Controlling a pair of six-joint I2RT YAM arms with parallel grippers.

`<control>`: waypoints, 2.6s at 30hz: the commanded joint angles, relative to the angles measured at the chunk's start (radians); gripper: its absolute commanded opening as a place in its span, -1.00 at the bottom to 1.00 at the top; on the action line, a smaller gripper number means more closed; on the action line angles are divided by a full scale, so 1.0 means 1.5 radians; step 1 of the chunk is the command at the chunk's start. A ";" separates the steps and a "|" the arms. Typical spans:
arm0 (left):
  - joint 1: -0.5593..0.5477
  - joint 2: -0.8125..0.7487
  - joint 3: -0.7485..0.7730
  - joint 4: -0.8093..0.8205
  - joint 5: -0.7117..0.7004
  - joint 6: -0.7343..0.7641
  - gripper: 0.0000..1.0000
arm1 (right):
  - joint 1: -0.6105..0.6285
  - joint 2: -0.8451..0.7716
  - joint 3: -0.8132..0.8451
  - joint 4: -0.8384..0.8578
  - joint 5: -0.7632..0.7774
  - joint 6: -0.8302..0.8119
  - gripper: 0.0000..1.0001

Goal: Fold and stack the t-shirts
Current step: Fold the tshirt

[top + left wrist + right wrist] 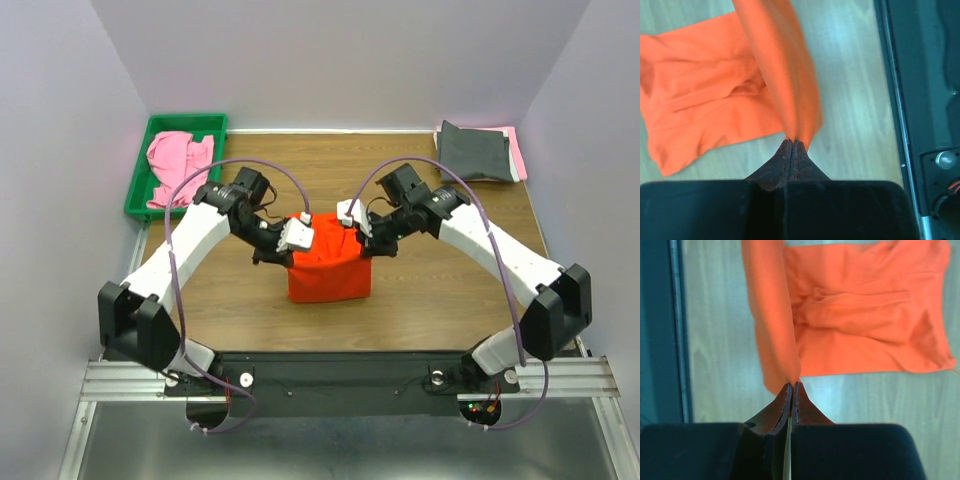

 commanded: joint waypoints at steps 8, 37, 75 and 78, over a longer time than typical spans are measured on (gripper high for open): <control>0.118 0.256 0.237 -0.014 0.048 0.023 -1.00 | -0.108 0.220 0.178 -0.010 -0.061 -0.110 -0.99; 0.128 0.265 -0.004 0.133 0.035 -0.099 -1.00 | -0.079 0.318 0.092 0.045 -0.124 0.042 -0.99; -0.062 0.234 -0.112 0.495 -0.057 -0.304 -0.05 | -0.077 0.492 0.291 0.156 -0.298 0.573 -0.67; -0.064 0.247 -0.113 0.495 -0.061 -0.298 -0.16 | -0.077 0.491 0.274 0.162 -0.304 0.582 -0.67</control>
